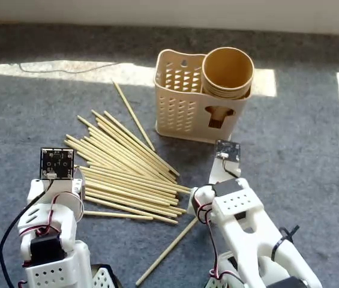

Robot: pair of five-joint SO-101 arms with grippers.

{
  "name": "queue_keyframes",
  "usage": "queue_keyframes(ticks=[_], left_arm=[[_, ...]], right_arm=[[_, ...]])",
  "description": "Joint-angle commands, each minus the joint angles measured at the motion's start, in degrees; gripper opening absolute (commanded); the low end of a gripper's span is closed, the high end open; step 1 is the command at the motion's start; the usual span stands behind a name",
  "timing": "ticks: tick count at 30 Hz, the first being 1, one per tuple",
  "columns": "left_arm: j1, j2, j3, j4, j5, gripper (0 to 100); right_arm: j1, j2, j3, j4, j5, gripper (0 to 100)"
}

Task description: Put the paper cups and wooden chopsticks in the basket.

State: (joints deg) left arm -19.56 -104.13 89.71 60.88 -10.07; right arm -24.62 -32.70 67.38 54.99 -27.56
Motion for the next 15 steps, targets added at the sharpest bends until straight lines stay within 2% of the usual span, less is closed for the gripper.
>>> queue_keyframes(ticks=[1, 4, 11, 15], left_arm=[[-0.6, -0.4, -0.2, -0.9, 0.0, 16], [-0.6, -0.4, -0.2, -0.9, 0.0, 16], [-0.6, -0.4, 0.1, -0.9, -0.1, 16], [-0.6, -0.4, 0.1, -0.9, -0.1, 16]], right_arm=[[-0.4, 1.2, -2.4, -2.3, -1.1, 7.0], [-0.3, 1.7, -2.3, -3.4, -1.1, 0.2], [-0.2, 1.0, -3.4, -0.7, -1.1, 0.5], [-0.2, 1.0, -9.1, 7.1, -1.1, 0.5]])
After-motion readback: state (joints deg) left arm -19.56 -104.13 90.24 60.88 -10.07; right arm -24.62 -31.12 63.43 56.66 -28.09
